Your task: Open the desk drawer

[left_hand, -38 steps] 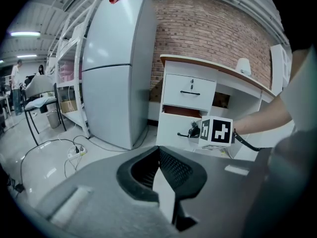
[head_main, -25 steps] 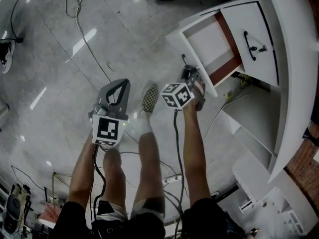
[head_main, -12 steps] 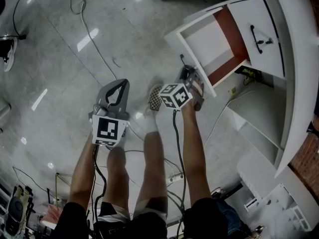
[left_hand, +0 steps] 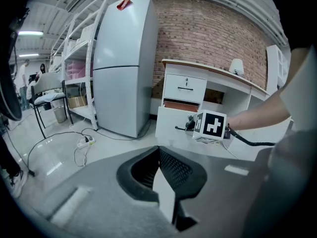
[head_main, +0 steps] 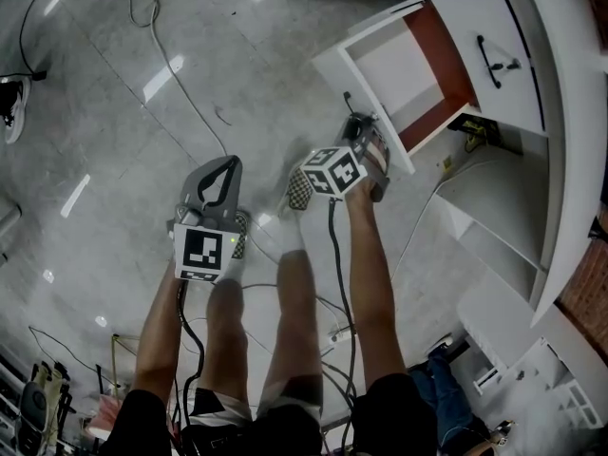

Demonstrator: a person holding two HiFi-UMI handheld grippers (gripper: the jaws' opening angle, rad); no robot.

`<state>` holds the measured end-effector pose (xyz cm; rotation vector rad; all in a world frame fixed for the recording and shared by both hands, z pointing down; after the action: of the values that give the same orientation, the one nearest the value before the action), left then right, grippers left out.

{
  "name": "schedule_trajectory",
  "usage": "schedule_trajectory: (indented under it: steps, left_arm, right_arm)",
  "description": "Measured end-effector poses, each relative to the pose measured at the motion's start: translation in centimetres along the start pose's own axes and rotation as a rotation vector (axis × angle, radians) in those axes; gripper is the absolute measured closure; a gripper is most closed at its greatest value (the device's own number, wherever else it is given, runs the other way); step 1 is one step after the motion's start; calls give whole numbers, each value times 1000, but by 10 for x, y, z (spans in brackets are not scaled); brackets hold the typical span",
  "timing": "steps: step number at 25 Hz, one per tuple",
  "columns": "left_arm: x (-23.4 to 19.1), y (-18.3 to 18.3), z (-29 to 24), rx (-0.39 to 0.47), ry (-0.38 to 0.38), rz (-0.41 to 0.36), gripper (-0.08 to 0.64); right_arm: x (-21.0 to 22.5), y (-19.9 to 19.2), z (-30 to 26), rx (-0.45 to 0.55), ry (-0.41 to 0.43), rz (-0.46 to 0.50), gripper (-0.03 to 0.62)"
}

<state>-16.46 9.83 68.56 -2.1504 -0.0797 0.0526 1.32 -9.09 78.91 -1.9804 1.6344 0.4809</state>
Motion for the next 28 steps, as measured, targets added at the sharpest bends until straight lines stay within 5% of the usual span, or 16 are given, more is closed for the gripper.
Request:
schedule_trajectory:
  steps: [15,16,18,21,28]
  left_arm:
    - [-1,-4,-4,-38,-23,-25,551]
    - [-3,-2,-4,-38,-22,-28,551]
    - [-6,2,-3,-33,-21,-35,551]
    - [-9,11,0,-25,-22,-42,551]
    - [-8,44,14,4,-38,-68,551]
  right_arm:
    - [-5,-2,-3,1,-60,-21,569]
    - [-7,-2,-1,11,-55,-50,558]
    - [-12,-2,4,34,-30,-113,414]
    - [-17,-2,13,61,-22,-151,339]
    - [-5,0,46,63,-19,-170,319]
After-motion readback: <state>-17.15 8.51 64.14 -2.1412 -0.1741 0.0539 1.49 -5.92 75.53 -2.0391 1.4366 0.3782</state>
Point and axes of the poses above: the fingertips, and each gripper's own axes: z backward along the fingers, x to its right, y out of its top, the point moved 5 cm from there along z, backward along the fingers, and after that the axes turned 5 degrees about y, right-handed, at the moved point
